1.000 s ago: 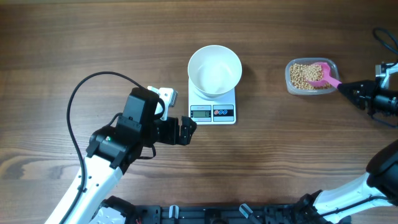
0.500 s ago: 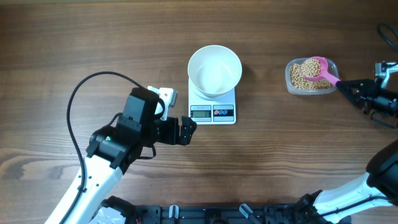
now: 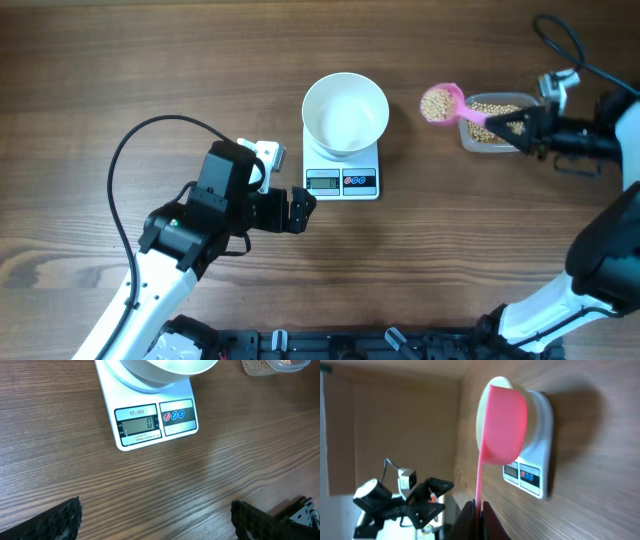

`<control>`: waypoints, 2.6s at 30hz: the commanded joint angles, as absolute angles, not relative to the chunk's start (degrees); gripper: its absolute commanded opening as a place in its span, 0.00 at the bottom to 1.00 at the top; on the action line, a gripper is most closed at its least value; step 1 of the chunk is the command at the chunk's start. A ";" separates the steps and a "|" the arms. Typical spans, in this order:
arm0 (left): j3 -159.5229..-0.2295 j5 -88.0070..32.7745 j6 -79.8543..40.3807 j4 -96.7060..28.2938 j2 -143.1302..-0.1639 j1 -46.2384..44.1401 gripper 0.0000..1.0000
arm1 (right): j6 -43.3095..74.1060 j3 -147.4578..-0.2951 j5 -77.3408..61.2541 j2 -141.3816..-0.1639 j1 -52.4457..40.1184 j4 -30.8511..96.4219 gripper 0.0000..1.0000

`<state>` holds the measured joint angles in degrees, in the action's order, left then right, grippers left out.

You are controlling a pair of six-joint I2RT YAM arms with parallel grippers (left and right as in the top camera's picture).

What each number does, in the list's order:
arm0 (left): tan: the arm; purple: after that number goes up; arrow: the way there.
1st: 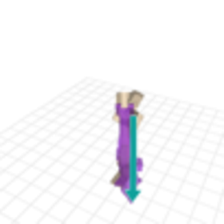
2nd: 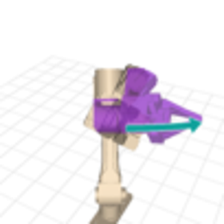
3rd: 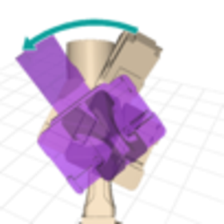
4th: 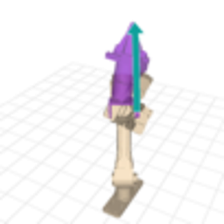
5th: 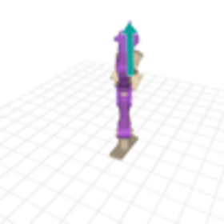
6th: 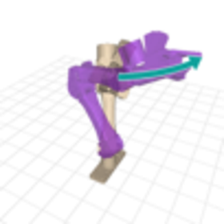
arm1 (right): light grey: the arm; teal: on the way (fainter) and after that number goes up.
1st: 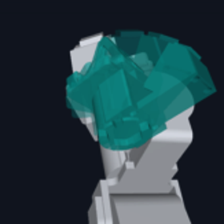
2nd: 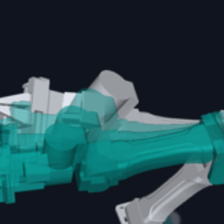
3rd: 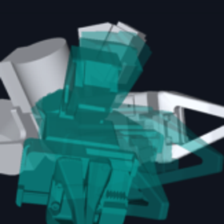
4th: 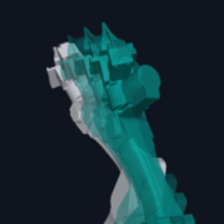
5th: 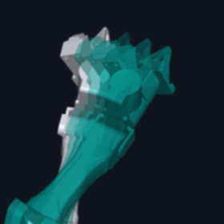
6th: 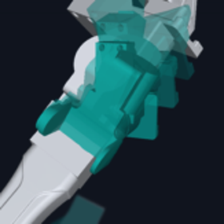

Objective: Scoop item into bowl and weigh 150g on scale
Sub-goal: 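Lift the filled scoop and carry it over the white bowl, then tip the pink scoop to pour soybeans into the white bowl, then move the empty pink scoop back over the soybean tub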

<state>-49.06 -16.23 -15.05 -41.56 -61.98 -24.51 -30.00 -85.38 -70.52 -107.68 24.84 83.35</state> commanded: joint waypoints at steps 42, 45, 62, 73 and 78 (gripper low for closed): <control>-49.63 -16.91 -13.87 -41.41 -62.11 -24.14 1.00 | -19.75 -96.12 -1.87 -98.87 -22.81 53.54 0.04; -49.63 -16.91 -13.87 -41.41 -62.11 -24.14 1.00 | -21.02 -96.12 4.14 -98.87 -25.71 53.32 0.04; -49.63 -16.91 -13.87 -41.41 -62.11 -24.14 1.00 | -16.47 -96.12 3.42 -95.57 -26.52 53.58 0.04; -49.63 -16.91 -13.87 -41.41 -62.11 -24.14 1.00 | -12.08 -96.12 -31.53 -93.51 3.92 61.87 0.04; -49.63 -16.91 -13.87 -41.41 -62.11 -24.14 1.00 | -16.49 -96.01 -17.23 -93.54 12.60 63.75 0.04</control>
